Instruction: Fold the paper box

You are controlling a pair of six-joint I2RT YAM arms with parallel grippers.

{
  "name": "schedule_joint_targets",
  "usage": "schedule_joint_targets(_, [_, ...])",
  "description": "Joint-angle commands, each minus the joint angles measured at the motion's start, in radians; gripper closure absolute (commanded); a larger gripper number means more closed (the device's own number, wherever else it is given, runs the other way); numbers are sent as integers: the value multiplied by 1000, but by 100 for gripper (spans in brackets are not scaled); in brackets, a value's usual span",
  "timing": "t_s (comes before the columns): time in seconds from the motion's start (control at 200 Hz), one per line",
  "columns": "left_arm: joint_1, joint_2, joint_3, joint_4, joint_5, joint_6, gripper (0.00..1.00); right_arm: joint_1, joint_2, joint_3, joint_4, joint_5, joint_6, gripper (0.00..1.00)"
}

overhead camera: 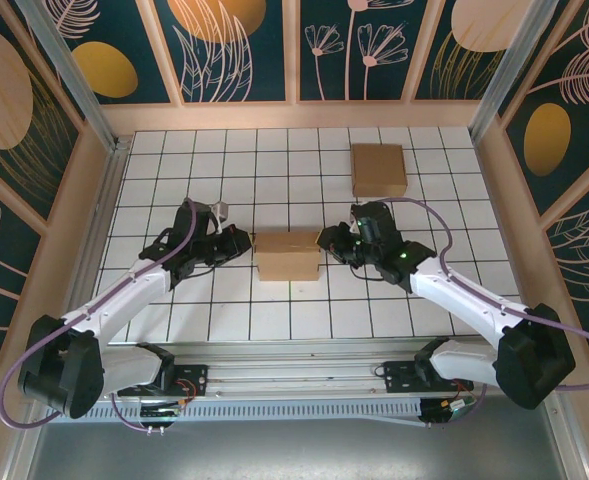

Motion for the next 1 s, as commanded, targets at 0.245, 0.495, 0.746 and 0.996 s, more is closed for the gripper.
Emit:
schedule_joint_targets(0.245, [1,-77,15,-28,-46,38,76,15,-13,67,-120,91,-59,74])
schedule_joint_targets(0.495, [1,-120,67,-32,-58,23,58,15,-69,126,-167,132,-79,64])
schedule_joint_targets(0.746, [0,-94,62,-52,-28,38,40,16,-33,126,-161,56,-79,57])
schedule_joint_targets(0.996, [-30,-74,34,-32,-9,34,46,20,13,126,-148,28,-85,57])
